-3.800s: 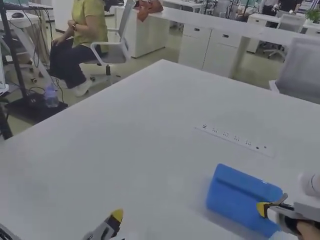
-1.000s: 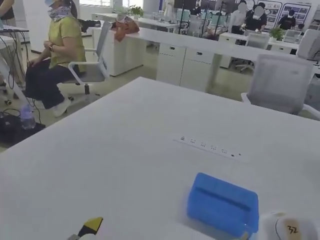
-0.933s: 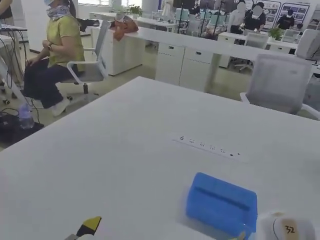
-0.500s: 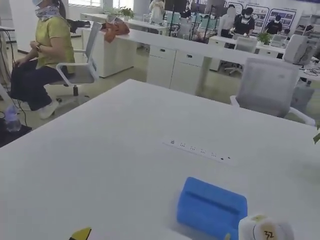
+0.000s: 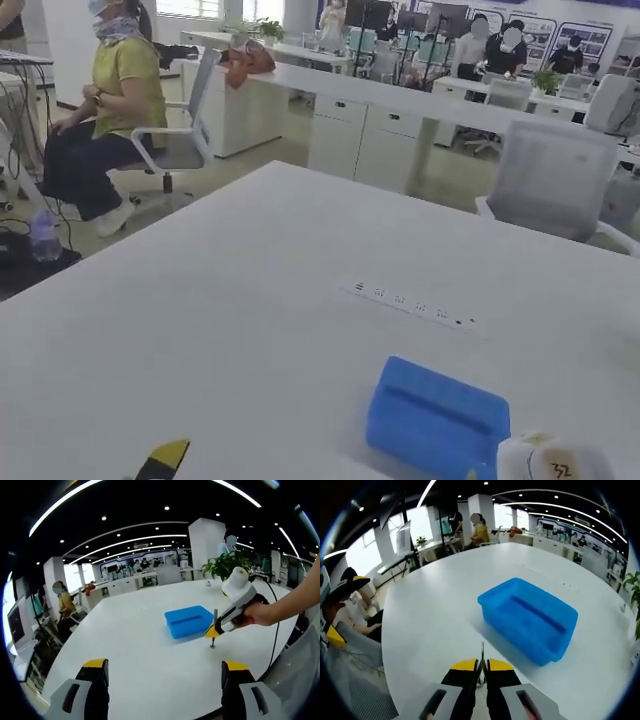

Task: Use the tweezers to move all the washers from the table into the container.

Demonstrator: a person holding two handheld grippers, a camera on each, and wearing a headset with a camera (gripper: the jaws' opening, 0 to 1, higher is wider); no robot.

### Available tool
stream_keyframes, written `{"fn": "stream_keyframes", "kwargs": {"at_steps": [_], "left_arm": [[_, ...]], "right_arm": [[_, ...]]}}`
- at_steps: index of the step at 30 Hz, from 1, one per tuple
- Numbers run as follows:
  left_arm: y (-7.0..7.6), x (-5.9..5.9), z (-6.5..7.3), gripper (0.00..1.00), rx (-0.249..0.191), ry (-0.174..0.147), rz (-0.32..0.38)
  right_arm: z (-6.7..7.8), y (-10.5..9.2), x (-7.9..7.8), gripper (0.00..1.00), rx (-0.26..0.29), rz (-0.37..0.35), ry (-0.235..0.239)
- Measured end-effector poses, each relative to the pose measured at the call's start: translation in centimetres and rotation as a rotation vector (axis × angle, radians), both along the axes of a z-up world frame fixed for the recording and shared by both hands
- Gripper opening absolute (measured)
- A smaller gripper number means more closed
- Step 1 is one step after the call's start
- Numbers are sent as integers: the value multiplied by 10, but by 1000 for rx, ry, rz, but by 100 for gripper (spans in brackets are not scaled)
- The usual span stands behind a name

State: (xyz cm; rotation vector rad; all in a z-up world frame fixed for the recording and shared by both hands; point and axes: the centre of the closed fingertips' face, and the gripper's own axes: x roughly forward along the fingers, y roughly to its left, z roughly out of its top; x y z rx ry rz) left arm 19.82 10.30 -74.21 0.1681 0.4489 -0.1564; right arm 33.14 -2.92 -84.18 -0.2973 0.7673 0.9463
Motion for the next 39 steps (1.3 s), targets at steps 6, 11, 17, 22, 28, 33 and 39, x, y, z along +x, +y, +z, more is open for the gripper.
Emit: {"fn": "stream_keyframes", "kwargs": {"at_steps": [6,11,17,22,28,33,39], "left_arm": [[1,-2,-1,96,-3,0,6],[1,-2,2,96,8,-3,2],[-2,-1,3,96,10,-3,-10],[-4,2,10,96,-50,-12,3],[0,2,14,96,-39,-19,13],[-2,2,18,96,-30,-26,10],[-4,1,19,96,-17,-22,8]], "right_arm": [[9,-6,7,2,32,-29,0],[23,-7,13,2,58,-35,-16],[42,-4,18,2,87,-28,-39],[55,-3,21,2,103,-26,-56],[66,-4,24,2,115,-28,-69],[72,-4,31,2,117,-28,-81],[79,1,44,2,139,-36,-93]]}}
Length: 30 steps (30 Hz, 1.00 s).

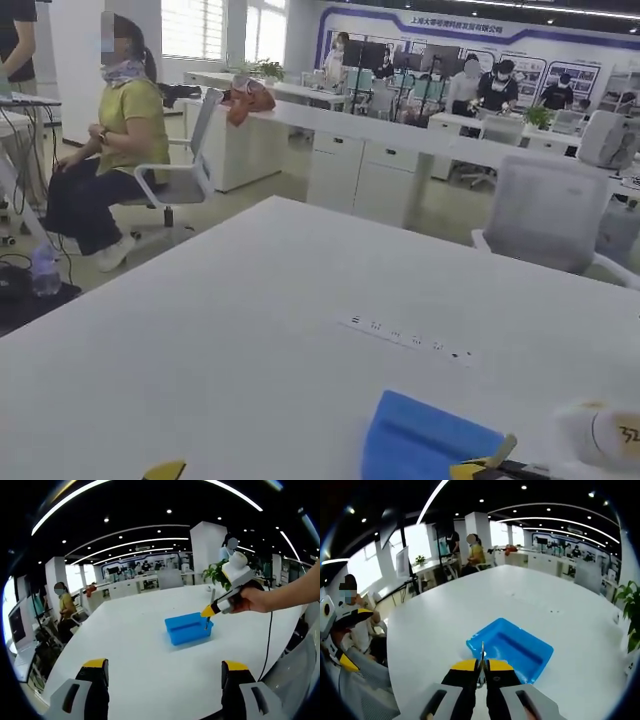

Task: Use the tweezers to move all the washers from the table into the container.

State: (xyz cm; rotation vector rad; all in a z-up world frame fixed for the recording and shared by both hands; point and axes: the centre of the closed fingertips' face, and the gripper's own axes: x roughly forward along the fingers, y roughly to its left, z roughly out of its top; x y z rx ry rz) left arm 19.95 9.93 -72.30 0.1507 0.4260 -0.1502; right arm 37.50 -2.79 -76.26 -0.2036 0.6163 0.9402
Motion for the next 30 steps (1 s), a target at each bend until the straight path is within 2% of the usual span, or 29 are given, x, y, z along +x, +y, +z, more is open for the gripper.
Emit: {"fn": "stream_keyframes", "kwargs": {"at_steps": [11,15,20,23,30], "left_arm": [[11,4,2,96,25,8,33],[13,5,2,96,24,13,37],[11,7,2,95,34,25,29],[9,9,3,94,28,32,21],[7,12,4,92,19,43,6]], "right_arm": [[10,8,27,2,24,-23,-22],[10,9,42,2,27,-45,-32],[0,8,57,2,7,-82,-33],[-8,3,65,2,-26,-111,-41],[-35,-3,75,3,-78,-128,-4]]}}
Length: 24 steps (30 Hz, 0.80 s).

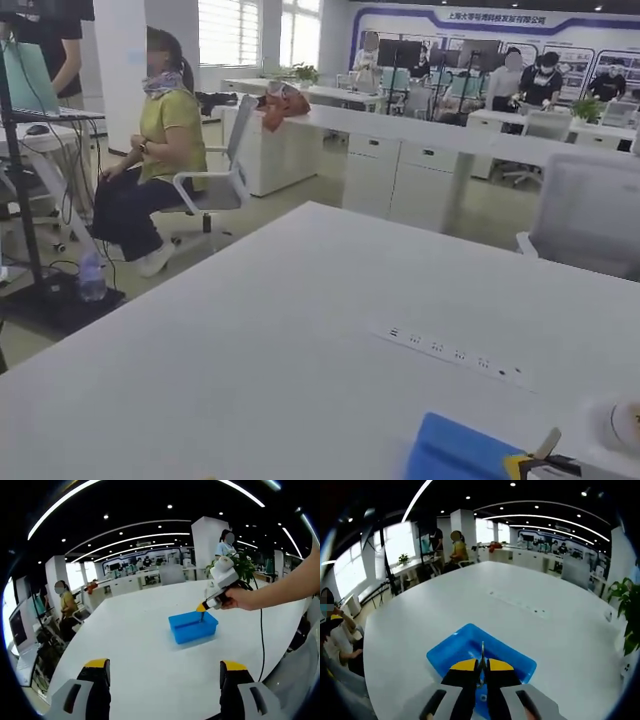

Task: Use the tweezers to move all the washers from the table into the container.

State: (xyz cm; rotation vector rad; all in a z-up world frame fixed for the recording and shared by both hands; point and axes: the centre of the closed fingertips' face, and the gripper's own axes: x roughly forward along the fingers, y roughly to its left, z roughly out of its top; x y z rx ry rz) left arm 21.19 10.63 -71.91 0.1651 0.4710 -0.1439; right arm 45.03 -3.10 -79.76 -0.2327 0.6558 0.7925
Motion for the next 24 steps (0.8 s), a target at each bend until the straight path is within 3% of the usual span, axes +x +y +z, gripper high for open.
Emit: {"fn": "stream_keyframes", "kwargs": {"at_steps": [6,11,21,24], "left_arm": [[1,1,0,87,5,7,-11],[0,3,-1,80,-20,11,-24],[-7,9,2,58,-44,13,-75],[-9,10,2,50,-48,33,-92]], "right_arm": [[-13,0,-3,3,-13,-17,33],[-23,-3,1,3,-40,-22,44],[-38,-14,4,3,-89,-35,51],[-40,-15,3,3,-84,-43,61]]}}
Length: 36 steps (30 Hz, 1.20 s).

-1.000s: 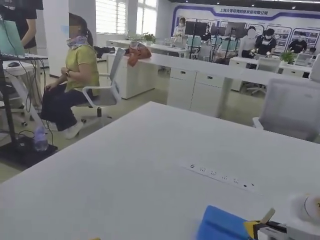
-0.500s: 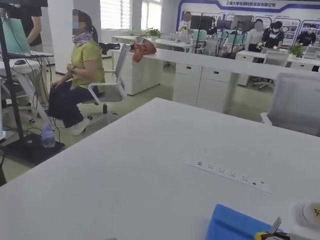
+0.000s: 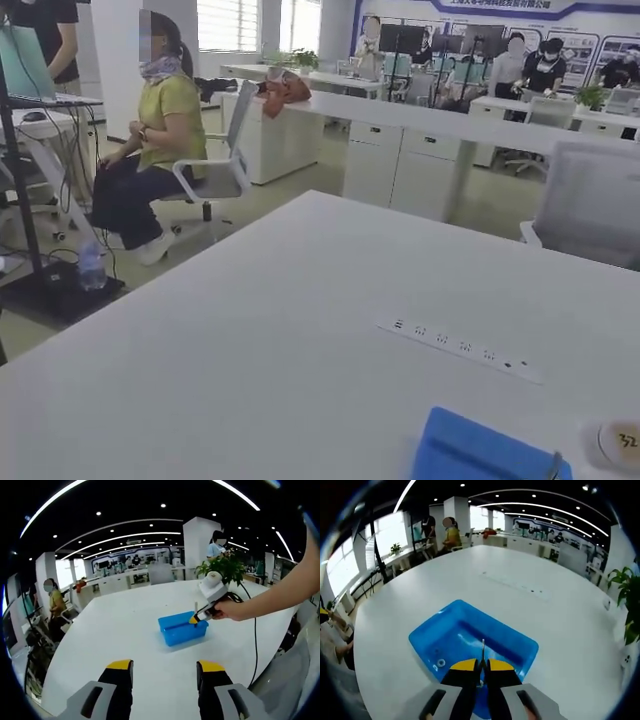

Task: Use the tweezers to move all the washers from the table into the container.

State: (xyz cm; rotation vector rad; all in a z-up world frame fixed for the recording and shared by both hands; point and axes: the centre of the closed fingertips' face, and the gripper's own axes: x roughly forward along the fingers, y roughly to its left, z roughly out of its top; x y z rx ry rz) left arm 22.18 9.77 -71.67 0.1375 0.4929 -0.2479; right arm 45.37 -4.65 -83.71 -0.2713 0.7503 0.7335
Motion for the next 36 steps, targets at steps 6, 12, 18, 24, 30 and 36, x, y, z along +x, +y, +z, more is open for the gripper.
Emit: {"fn": "stream_keyframes", "kwargs": {"at_steps": [6,12,18,24,30,36], "left_arm": [[-5,4,4,44,9,-12,-25],[-13,8,9,43,-33,-14,-28],[-20,14,19,41,-47,-28,-45],[-35,27,39,30,-44,-54,-150],[-64,38,49,25,-42,-39,-303],[-98,44,62,24,-71,-50,-469]], "right_arm": [[1,3,-8,3,11,8,15],[-2,4,-9,3,7,21,26],[10,7,-9,4,45,6,9],[45,7,-17,3,105,63,-58],[72,9,-48,3,131,167,-106],[91,11,-85,3,149,286,-118]]}}
